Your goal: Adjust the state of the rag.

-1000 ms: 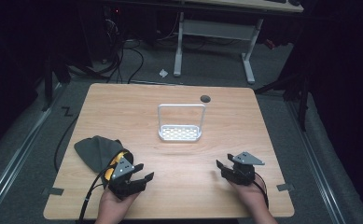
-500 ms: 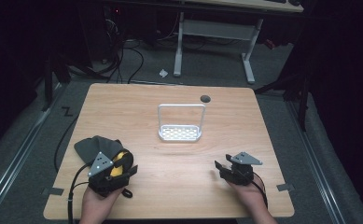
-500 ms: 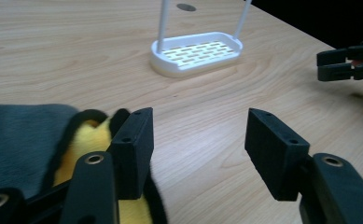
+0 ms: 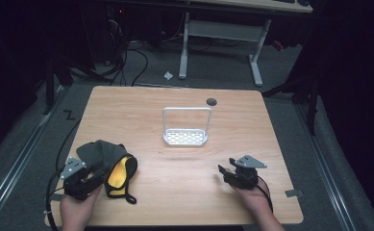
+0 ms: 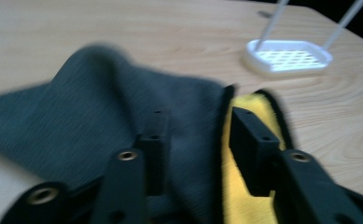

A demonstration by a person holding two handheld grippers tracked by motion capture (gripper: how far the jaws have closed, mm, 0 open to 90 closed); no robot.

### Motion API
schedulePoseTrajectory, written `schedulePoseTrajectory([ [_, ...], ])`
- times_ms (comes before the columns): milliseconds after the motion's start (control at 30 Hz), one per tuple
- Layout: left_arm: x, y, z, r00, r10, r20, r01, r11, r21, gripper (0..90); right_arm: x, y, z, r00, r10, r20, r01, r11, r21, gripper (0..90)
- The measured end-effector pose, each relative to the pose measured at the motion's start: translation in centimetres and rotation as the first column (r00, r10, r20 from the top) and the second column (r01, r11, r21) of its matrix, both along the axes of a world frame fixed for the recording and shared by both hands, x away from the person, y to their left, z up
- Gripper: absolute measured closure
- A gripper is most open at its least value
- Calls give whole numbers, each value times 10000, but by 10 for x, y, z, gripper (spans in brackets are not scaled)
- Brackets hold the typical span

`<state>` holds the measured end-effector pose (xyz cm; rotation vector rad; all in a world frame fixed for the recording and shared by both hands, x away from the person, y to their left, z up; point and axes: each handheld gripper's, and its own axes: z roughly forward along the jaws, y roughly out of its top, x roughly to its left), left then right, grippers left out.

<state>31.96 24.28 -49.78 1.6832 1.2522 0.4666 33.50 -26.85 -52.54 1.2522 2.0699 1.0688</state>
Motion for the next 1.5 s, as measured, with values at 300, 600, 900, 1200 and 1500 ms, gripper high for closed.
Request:
schedulePoseTrajectory([
  [300, 14, -3, -25, 9945, 66, -1047, 10, 9974, 725, 862, -1, -1, 0, 10000, -59, -48, 59, 10000, 69, 449],
  [600, 15, -19, -29, 9939, -310, -1062, 435, 9921, 1173, 848, 0, 1, -2, 9999, 48, -106, -48, 10000, -27, 452],
  [900, 11, -42, -30, 9874, -1153, -1084, 1267, 9864, 1044, 824, 0, 1, -2, 9998, 114, -135, -114, 9999, -41, 452],
  [1200, 4, -91, -34, 9698, -2273, -882, 2348, 9681, 875, 809, -1, 6, -3, 9994, 308, -140, -310, 9994, -128, 452],
  [1500, 1, -134, -38, 9522, -3000, -579, 3045, 9475, 974, 808, -2, 11, -3, 9984, 530, -180, -533, 9984, -186, 452],
])
